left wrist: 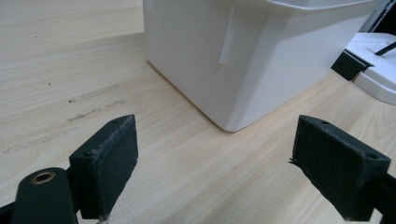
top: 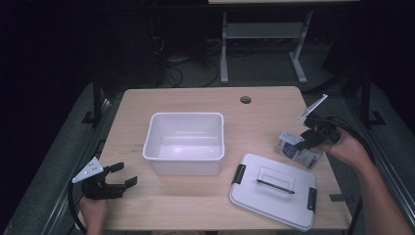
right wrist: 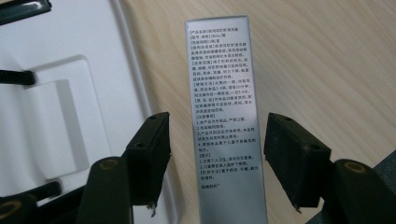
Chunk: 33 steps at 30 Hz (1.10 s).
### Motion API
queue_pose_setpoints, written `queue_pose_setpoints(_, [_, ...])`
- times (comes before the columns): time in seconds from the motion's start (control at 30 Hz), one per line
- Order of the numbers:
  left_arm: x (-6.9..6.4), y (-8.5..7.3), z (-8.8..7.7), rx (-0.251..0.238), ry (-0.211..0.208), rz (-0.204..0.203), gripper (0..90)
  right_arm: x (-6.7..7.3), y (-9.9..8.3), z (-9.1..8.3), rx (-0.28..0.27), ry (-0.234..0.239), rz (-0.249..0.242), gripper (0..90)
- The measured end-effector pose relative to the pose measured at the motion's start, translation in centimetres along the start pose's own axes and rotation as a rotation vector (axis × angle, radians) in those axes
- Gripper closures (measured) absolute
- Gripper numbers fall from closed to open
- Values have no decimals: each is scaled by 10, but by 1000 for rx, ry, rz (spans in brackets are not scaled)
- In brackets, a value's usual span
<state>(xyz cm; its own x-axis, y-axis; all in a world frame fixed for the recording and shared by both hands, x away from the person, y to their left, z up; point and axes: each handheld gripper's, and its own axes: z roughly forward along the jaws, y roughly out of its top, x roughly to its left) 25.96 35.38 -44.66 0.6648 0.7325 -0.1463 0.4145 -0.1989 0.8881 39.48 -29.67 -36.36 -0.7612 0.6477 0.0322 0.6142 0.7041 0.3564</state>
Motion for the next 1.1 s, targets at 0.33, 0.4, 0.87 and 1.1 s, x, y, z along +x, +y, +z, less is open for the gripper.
queue_pose_setpoints(0.33, [0, 0, 0, -1, 0, 0, 134, -8, -1, 10, 34, -9, -1, 468])
queue_pose_setpoints(0.4, [0, 0, 0, -1, 0, 0, 134, -8, 0, 13, 48, -1, -6, 490])
queue_pose_setpoints(0.87, [0, 0, 0, -1, -1, 1, 134, -6, 2, 19, 56, -15, -45, 524])
queue_pose_setpoints(1.1, [0, 0, -1, -6, -1, 1, 134, -5, 4, 23, 72, -24, -50, 526])
